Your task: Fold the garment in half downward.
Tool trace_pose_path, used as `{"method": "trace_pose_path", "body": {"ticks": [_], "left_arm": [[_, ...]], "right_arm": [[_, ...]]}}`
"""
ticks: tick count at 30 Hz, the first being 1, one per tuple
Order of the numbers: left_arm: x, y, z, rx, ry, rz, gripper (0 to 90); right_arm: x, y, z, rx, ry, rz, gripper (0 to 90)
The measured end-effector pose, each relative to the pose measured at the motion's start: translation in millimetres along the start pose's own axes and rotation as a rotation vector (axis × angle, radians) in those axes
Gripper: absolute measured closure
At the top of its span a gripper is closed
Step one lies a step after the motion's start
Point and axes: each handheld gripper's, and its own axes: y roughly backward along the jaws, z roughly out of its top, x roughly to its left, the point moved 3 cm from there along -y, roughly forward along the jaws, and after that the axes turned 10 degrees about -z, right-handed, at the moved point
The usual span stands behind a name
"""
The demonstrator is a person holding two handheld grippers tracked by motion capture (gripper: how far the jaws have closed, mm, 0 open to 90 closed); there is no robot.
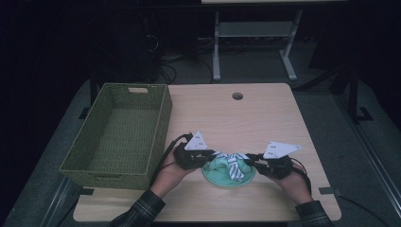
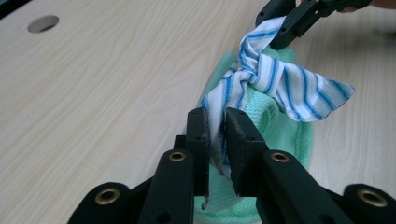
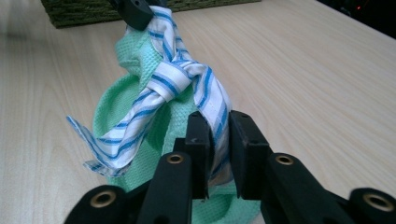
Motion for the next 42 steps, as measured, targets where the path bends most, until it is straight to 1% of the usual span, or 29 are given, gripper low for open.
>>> {"method": "trace_pose_path", "body": {"ticks": [4, 5, 12, 16, 19, 20, 21, 22, 25, 27, 29, 31, 32, 33, 34, 36, 38, 41, 42], "left_arm": [[-5.4, -2.3, -5.7, 0.006, 0.011, -0.021, 78.1], [-7.1, -2.8, -7.0, 0.005, 0.013, -0.029, 78.0], [-19.6, -4.1, -11.9, 0.007, 0.039, -0.098, 74.1], [-27.8, -5.0, -15.1, 0.008, 0.053, -0.142, 72.4], [-33.6, -6.2, -17.5, 0.013, 0.058, -0.166, 68.2], [-35.5, -6.7, -17.9, 0.006, 0.060, -0.166, 66.3], [-36.3, -6.3, -18.5, 0.014, 0.052, -0.165, 64.3], [-37.8, -6.4, -18.7, 0.012, 0.057, -0.166, 61.9], [-39.4, -5.8, -19.0, 0.007, 0.050, -0.156, 56.5], [-39.3, -5.3, -18.4, 0.000, 0.048, -0.149, 54.1], [-37.4, -5.8, -18.3, 0.002, 0.046, -0.148, 51.0], [-36.1, -9.1, -18.5, 0.006, 0.062, -0.147, 47.4], [-35.1, -10.8, -18.6, 0.013, 0.058, -0.149, 46.2], [-34.1, -12.2, -18.7, 0.019, 0.056, -0.144, 43.9], [-33.9, -14.1, -18.7, 0.014, 0.066, -0.144, 41.6], [-32.9, -17.6, -18.8, 0.017, 0.073, -0.156, 39.2], [-31.2, -21.8, -19.8, 0.037, 0.073, -0.158, 37.3], [-29.7, -29.4, -21.6, 0.061, 0.073, -0.164, 36.9], [-29.2, -31.8, -22.3, 0.072, 0.071, -0.163, 37.0]], "right_arm": [[4.7, -0.9, -2.7, 0.016, -0.004, 0.019, 76.1], [5.9, -0.8, -3.7, 0.018, 0.003, 0.026, 75.7], [13.5, 6.4, -9.7, 0.026, -0.004, 0.060, 72.6], [18.8, 12.6, -14.2, 0.032, -0.003, 0.074, 72.3], [21.4, 16.4, -17.7, 0.039, -0.007, 0.086, 71.1], [22.3, 17.5, -18.6, 0.041, -0.011, 0.089, 70.5], [22.8, 18.7, -19.4, 0.040, -0.010, 0.092, 69.6], [23.3, 19.9, -20.0, 0.040, -0.012, 0.100, 68.4], [24.0, 23.6, -20.8, 0.035, -0.014, 0.114, 66.4], [23.5, 26.7, -19.6, 0.019, -0.019, 0.115, 64.9], [21.1, 28.6, -17.0, 0.008, -0.037, 0.126, 61.5], [18.2, 27.5, -13.9, 0.001, -0.061, 0.144, 58.0], [17.5, 26.1, -12.7, 0.004, -0.072, 0.149, 56.3], [17.0, 24.3, -11.4, 0.005, -0.071, 0.148, 55.2], [16.8, 22.7, -10.5, 0.012, -0.073, 0.152, 54.2], [16.3, 18.2, -8.5, 0.021, -0.089, 0.178, 51.9], [16.3, 12.7, -8.1, 0.043, -0.101, 0.209, 50.6], [17.0, 3.9, -9.8, 0.080, -0.090, 0.231, 49.9], [16.7, 1.1, -10.4, 0.090, -0.094, 0.243, 49.6]]}}
